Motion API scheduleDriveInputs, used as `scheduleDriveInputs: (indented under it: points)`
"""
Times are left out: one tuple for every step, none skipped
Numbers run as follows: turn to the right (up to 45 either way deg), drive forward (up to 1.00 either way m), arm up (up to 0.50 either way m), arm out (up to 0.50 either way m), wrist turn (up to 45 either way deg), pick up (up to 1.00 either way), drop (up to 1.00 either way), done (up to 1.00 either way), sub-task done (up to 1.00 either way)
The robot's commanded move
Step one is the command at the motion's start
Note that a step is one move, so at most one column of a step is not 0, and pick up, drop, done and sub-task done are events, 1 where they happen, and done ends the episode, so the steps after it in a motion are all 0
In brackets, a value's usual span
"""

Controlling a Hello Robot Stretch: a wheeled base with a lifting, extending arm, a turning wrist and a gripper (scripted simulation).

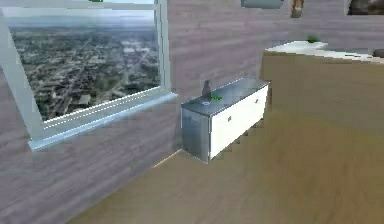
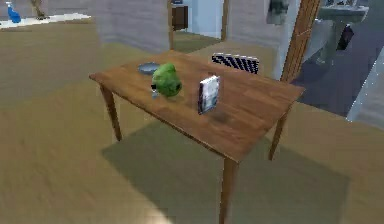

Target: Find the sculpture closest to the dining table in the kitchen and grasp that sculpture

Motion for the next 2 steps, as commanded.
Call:
scheduleDriveInputs:
  points:
    - [42.0, 0.0, 0.0, 0.0, 0.0, 0.0, 0.0, 0.0, 0.0]
    - [0.0, 1.0, 0.0, 0.0, 0.0, 0.0, 0.0, 0.0, 0.0]
